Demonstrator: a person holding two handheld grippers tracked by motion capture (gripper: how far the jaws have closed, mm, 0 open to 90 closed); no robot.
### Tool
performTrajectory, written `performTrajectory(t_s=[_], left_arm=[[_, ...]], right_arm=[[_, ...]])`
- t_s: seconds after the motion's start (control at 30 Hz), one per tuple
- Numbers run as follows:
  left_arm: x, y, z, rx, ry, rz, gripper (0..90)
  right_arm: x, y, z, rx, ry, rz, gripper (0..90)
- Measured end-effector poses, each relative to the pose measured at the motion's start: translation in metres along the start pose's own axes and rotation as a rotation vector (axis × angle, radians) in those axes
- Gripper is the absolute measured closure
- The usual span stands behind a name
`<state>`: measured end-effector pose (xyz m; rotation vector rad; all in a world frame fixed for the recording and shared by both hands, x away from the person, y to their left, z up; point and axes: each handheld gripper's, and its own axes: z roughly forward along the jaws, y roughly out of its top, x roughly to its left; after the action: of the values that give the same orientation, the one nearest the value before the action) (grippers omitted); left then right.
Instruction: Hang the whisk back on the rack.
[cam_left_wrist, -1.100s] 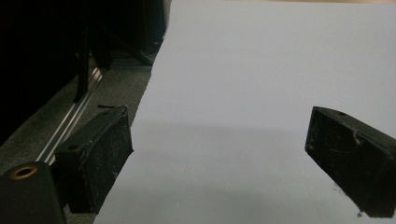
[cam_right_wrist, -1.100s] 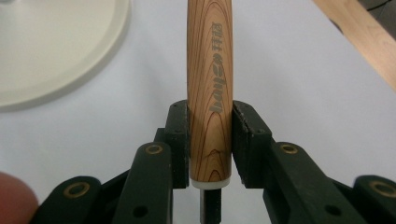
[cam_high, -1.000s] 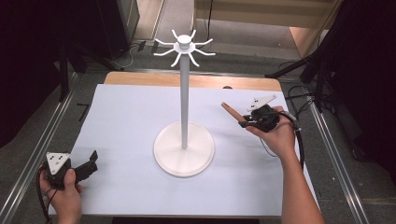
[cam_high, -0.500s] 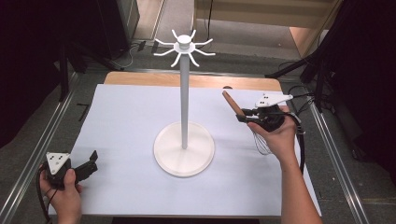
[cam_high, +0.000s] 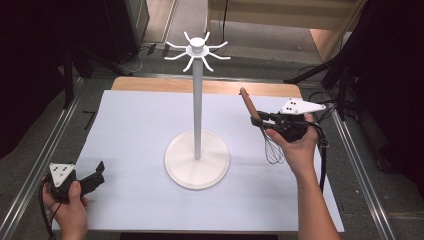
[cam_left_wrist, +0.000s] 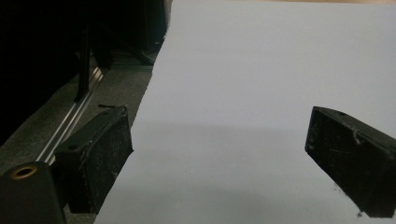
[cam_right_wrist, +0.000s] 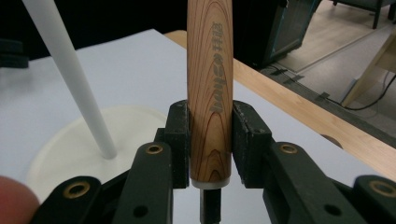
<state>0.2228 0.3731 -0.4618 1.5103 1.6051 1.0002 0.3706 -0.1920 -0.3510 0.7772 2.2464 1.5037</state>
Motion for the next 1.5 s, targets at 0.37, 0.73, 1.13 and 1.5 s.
performTrajectory(t_s=[0.37,0.73,1.13,1.5], left_arm=[[0.000,0.000,0.000,-0.001,0.000,-0.002,7.9],[0.000,0.000,0.000,-0.001,-0.001,-0.002,7.9],[0.000,0.000,0.000,0.002,-0.002,-0.003,7.9],[0.000,0.000,0.000,0.003,-0.002,-0.004,7.9]], right_arm=[[0.020,0.007,-0.002,-0.135,0.029,0.023,71.3],[0.037,0.016,-0.008,-0.253,0.065,0.039,71.3],[0.059,0.038,-0.017,-0.375,0.111,0.031,71.2],[0.068,0.053,-0.022,-0.501,0.155,0.047,71.1]])
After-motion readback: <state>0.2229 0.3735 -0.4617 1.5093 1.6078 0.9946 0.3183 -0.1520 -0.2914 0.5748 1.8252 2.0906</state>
